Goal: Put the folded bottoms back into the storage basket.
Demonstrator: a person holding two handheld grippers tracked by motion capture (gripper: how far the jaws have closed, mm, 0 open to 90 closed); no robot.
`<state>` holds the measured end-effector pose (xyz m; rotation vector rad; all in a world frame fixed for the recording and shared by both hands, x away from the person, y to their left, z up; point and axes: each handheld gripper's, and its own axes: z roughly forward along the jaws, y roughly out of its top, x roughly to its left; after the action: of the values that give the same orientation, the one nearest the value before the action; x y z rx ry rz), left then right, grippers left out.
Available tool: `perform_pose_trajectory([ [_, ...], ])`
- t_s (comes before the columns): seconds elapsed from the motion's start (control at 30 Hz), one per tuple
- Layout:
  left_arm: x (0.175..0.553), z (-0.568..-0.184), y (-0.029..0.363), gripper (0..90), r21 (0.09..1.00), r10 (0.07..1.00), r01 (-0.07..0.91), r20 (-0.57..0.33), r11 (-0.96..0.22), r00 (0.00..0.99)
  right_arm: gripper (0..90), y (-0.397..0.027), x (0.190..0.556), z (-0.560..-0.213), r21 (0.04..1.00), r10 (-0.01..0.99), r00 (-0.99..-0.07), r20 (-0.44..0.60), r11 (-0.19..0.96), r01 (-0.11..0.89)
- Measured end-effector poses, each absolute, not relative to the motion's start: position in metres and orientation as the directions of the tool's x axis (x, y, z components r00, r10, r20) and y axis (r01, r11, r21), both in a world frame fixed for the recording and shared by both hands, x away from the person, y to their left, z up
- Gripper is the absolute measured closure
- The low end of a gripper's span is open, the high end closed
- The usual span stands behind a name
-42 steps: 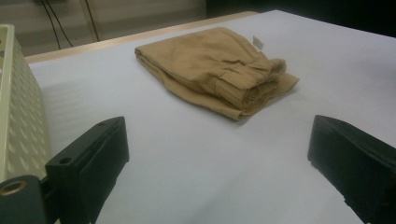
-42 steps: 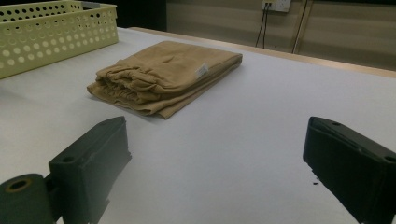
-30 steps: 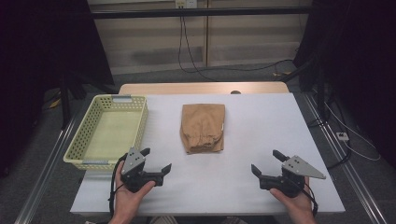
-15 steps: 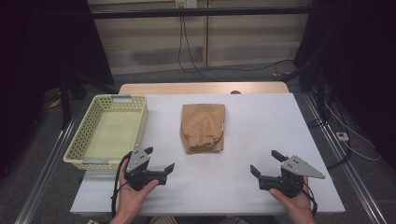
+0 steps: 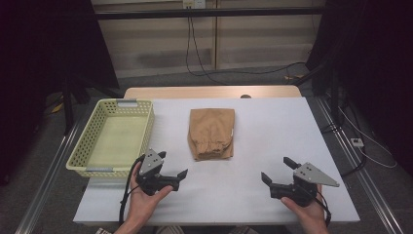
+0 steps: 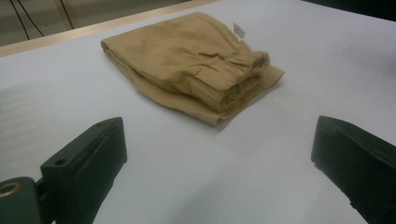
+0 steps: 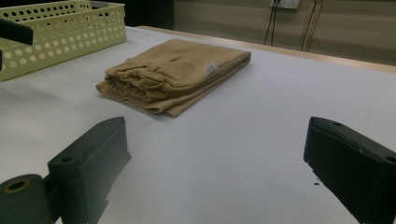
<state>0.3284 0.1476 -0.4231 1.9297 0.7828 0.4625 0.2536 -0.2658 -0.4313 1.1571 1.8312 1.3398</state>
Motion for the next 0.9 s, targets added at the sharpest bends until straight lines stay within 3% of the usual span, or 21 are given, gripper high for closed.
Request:
perform_pose_trajectory([
  [0.9, 0.358, -0.414, 0.119, 3.2, 0.892, 0.680, 0.322, -0.023, -0.318, 0.733, 6.5, -0.266, 0.253, -0.432, 0.945, 0.890, -0.454, 0.037, 0.117, 0.306],
])
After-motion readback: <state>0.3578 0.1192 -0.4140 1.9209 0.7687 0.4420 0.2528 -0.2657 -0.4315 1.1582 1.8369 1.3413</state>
